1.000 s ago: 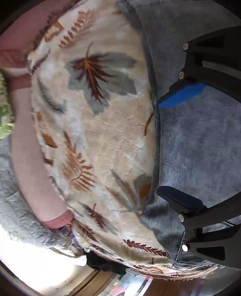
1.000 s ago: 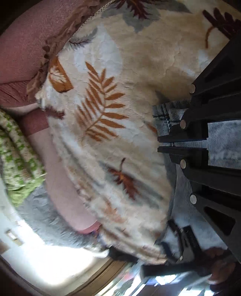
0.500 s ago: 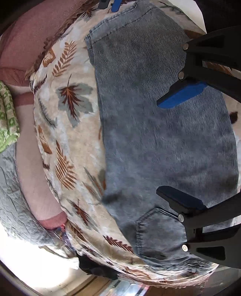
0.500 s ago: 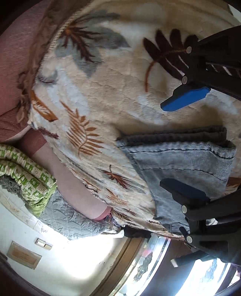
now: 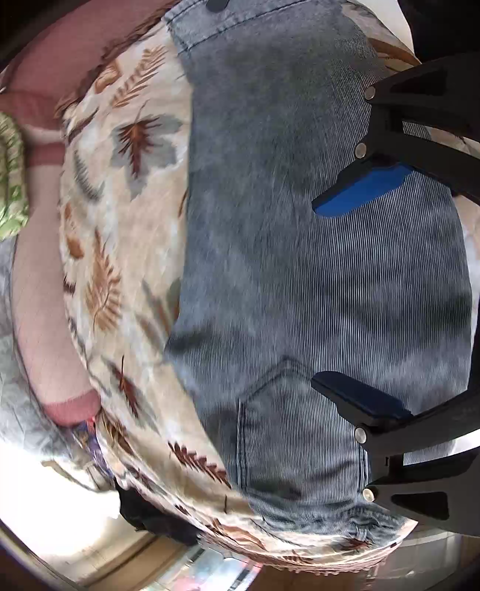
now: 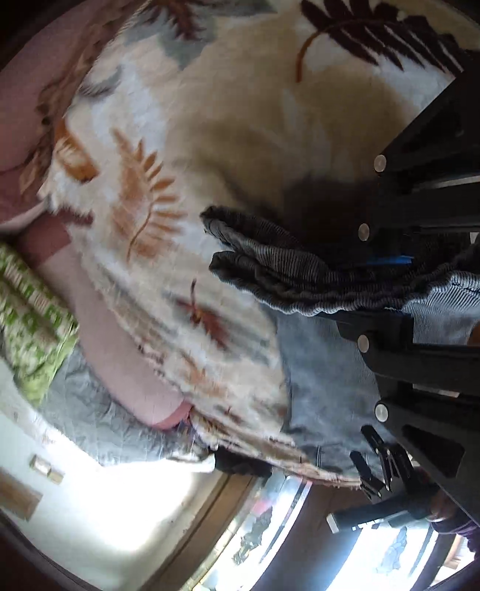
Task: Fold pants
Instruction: 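Fold the hems toward the waistband with the right gripper and release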
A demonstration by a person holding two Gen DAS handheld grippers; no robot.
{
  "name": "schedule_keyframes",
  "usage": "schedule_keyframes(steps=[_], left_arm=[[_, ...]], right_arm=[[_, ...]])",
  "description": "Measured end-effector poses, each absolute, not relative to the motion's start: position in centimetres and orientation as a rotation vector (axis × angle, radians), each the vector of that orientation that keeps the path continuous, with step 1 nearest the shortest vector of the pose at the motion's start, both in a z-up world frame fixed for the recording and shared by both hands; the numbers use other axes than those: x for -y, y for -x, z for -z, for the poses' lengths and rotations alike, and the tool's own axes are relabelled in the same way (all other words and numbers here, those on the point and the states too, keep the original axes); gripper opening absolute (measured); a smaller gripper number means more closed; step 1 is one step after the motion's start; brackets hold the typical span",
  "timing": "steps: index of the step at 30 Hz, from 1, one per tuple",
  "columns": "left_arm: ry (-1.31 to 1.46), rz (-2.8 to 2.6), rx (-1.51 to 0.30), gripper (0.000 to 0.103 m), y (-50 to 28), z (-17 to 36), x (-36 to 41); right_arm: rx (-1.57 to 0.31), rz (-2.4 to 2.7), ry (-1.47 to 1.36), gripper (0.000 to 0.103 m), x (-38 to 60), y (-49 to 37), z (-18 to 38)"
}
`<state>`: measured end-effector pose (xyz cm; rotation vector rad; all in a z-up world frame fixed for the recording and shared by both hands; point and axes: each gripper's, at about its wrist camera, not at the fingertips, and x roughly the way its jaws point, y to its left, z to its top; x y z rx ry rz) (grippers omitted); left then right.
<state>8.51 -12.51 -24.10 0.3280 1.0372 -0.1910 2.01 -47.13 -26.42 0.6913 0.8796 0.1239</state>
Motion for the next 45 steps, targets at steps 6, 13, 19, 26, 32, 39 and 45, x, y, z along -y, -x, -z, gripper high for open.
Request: schedule_keyframes(steps=[6, 13, 19, 26, 32, 39, 45], left_arm=[[-0.224, 0.142, -0.978, 0.087, -8.8, 21.0, 7.4], [-0.102, 0.058, -0.949, 0.087, -8.7, 19.4, 0.9], [-0.045, 0.005, -0.971, 0.087, -8.6, 19.6, -3.1], [-0.058, 0.115, -0.97, 0.087, -7.6, 19.9, 0.0], [-0.224, 0.195, -0.972, 0.087, -7.2, 22.4, 7.2], [-0.334, 0.172, -1.011, 0.087, -8.1, 24.6, 9.0], [-0.252, 0.091, -0.976, 0.087, -8.0, 22.4, 4.3]], right_arm=[[-0.746, -0.31, -0.76, 0.017, 41.3, -1.8, 21.0], [-0.812, -0.42, -0.832, 0.022, 31.5, -6.6, 20.4], [-0.873, -0.505, -0.926, 0.065, 26.3, -8.8, 24.5], [-0.838, -0.282, -0.729, 0.059, 29.3, -5.8, 24.5], [-0.945, -0.151, -0.666, 0.03, 31.8, -5.9, 27.3], [-0.884, -0.153, -0.606, 0.022, 32.4, -5.4, 26.4], [-0.846, -0.183, -0.614, 0.027, 30.3, -8.1, 26.5]])
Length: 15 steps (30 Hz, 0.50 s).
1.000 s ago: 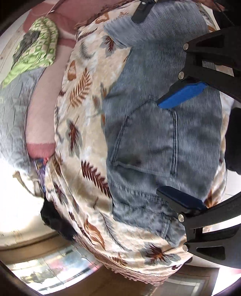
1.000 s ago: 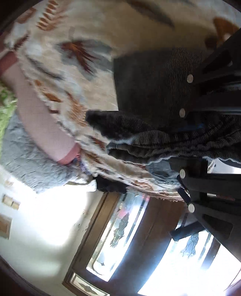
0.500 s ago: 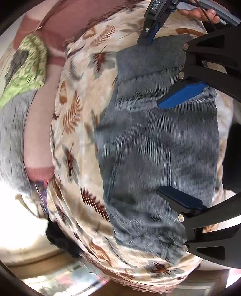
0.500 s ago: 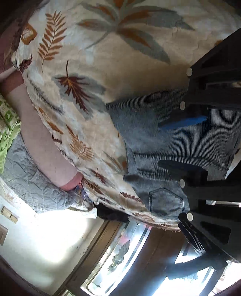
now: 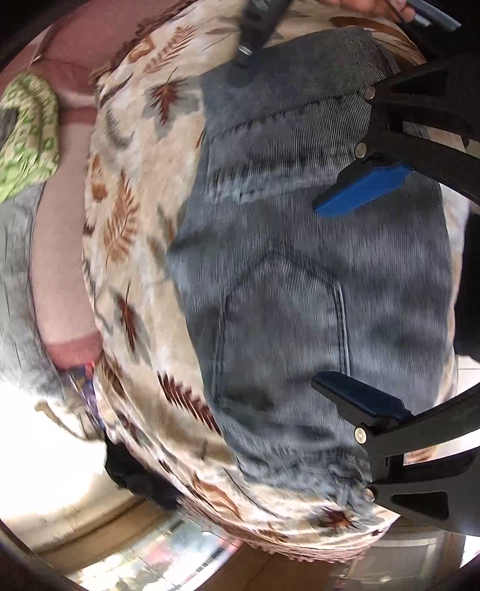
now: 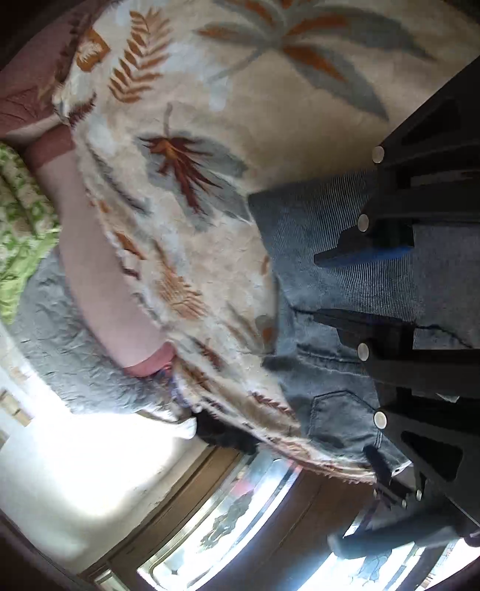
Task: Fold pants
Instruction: 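Fold the hems toward the waistband with the right gripper and release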
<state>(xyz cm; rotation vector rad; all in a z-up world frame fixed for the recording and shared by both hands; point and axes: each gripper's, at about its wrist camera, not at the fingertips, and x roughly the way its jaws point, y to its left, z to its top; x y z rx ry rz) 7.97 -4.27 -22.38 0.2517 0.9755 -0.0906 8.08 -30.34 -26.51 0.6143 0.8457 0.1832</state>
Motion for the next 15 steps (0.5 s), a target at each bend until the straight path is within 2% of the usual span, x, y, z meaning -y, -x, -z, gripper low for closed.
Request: schedule_keyframes(steps=[2, 3, 10, 15], left_arm=[[-0.219, 0.046, -0.974, 0.087, -7.8, 21.8, 1.3], [-0.204, 0.017, -0.967, 0.087, -7.5, 21.4, -0.5], [-0.142, -0.214, -0.882, 0.087, -3.4, 20.4, -14.5], [0.057, -0.214, -0.938, 0.087, -1.8, 21.8, -21.3]], right_arm=[[-0.977, -0.135, -0.555, 0.027, 28.6, -9.6, 28.7], [-0.97, -0.113, -0.52, 0.027, 27.9, -9.7, 28.8], [-0.753, -0.298, -0.338, 0.027, 23.0, -5.6, 24.3], [-0.681, -0.429, -0.255, 0.027, 18.7, -3.0, 23.3]])
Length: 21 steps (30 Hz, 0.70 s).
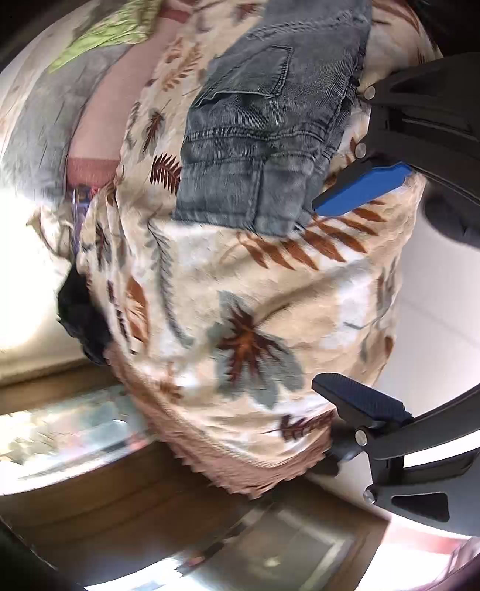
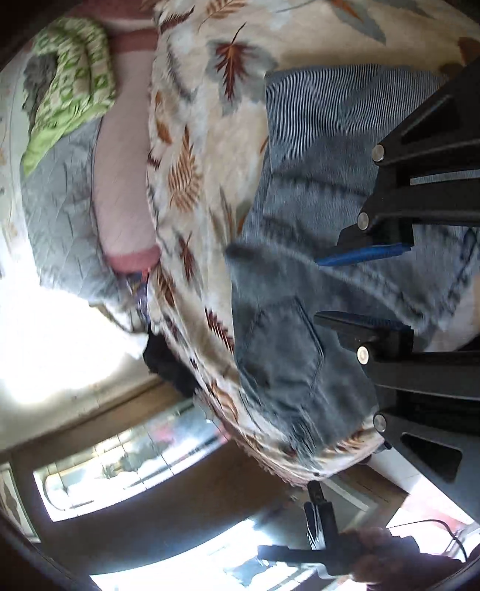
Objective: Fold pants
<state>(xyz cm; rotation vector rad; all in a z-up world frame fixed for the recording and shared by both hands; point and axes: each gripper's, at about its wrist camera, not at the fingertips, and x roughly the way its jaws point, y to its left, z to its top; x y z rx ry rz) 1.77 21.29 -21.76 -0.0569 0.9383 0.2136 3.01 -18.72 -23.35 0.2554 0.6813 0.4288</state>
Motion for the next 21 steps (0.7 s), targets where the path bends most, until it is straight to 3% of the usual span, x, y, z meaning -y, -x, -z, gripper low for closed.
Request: schedule_keyframes(steps=[11, 21], left_arm=[[0.471, -0.07, -1.043, 0.087, -3.3, 25.3, -21.4], [0.624, -0.027, -1.083, 0.087, -7.2, 27.0, -19.5]], right_arm=[[-0.661, -0.417, -0.254, 0.027, 18.3, -2.2, 23.8], [-0.621, -0.363, -0.299, 0.027, 21.0, -2.6, 23.3]])
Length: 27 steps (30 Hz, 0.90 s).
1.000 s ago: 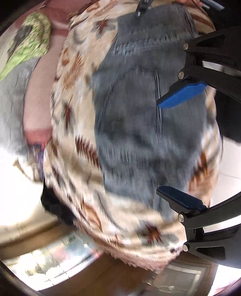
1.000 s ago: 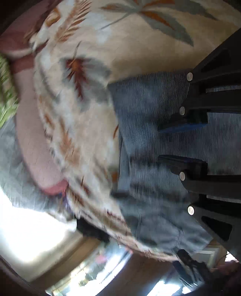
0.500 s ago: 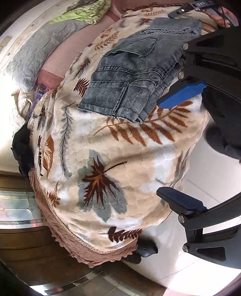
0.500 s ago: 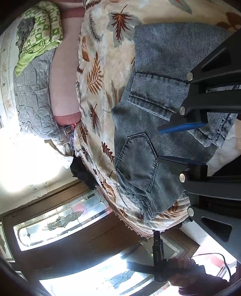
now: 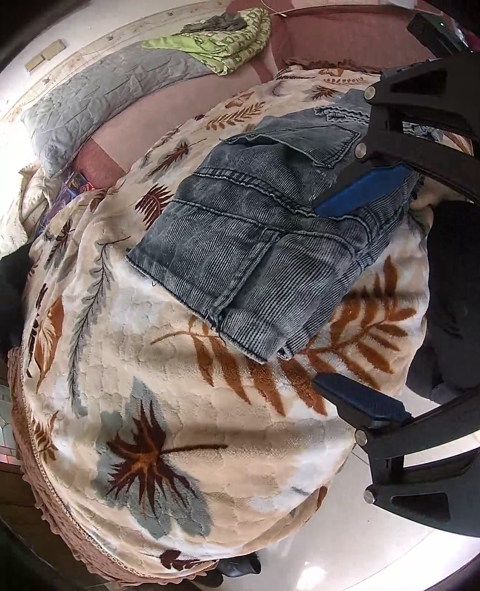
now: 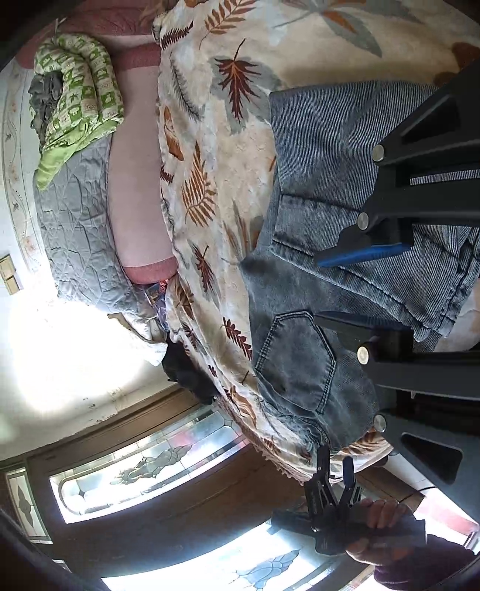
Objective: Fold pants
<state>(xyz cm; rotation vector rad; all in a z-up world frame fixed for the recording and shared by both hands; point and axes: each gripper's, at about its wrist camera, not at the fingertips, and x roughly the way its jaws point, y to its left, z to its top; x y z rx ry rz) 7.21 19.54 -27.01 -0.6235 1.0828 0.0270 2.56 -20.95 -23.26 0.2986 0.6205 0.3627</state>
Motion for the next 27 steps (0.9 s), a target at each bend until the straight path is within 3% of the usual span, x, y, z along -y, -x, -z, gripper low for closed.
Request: schedule_keyframes(steps=[6, 9, 13, 15, 27], left_arm=[[0.723, 0.008, -1.111, 0.085, -8.3, 27.8, -20.2], [0.763, 0.016, -1.121, 0.072, -8.7, 28.1, -20.5], [0.748, 0.024, -1.109, 0.066, -8.6, 27.5, -20.2], [0.746, 0.024, -1.104, 0.052, -8.8, 27.4, -20.1], [0.819, 0.011, -1.095, 0.055, -9.0, 28.5, -20.8]], right_arm=[[-0.599, -0.359, -0.32, 0.027, 22.3, -2.4, 22.8], [-0.596, -0.352, -0.33, 0.027, 22.7, -2.4, 22.7], [-0.596, -0.348, -0.332, 0.027, 22.9, -2.5, 22.7], [-0.599, -0.351, -0.329, 0.027, 22.9, -2.6, 22.8], [-0.623, -0.335, -0.322, 0.027, 22.9, -3.0, 23.3]])
